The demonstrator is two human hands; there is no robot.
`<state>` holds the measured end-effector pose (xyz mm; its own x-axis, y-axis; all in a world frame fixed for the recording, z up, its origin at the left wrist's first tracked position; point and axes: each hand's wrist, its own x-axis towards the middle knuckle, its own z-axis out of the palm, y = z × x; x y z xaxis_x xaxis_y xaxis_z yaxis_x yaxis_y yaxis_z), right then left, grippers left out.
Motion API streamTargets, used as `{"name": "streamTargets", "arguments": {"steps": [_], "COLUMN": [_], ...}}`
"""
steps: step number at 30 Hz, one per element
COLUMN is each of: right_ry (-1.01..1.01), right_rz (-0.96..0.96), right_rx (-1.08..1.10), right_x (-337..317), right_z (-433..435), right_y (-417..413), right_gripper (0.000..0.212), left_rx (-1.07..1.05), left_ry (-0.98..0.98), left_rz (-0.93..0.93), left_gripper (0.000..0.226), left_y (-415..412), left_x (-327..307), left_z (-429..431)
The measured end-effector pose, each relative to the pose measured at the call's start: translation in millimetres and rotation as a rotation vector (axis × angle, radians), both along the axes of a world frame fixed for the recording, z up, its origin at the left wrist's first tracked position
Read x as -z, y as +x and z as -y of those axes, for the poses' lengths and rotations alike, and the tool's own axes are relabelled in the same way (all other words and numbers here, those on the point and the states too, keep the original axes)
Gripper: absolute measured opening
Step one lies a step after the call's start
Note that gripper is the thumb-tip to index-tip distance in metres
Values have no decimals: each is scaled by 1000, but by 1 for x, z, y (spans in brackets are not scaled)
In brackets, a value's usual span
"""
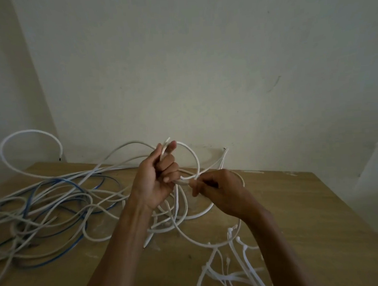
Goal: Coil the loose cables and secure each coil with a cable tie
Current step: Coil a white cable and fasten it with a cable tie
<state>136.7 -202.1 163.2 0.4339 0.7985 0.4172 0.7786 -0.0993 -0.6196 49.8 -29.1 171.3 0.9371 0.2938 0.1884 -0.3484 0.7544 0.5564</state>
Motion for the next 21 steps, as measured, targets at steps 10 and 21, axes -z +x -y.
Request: {"name": "streamTargets", "arguments": {"steps": [10,21], "right_ry": [-294,528], "right_rz": [-239,-1721], "right_rx": [80,-712], "right_x": [-2,28], "right_z": [36,70], "right_y": [42,105], "right_gripper": [41,41], "left_rx": [264,69], "left_ry": [-101,-16], "left_rz": [194,69], "left_gripper": [41,38], "left_y": [-6,0], "left_x": [14,13], "left_z": [-37,-13]}}
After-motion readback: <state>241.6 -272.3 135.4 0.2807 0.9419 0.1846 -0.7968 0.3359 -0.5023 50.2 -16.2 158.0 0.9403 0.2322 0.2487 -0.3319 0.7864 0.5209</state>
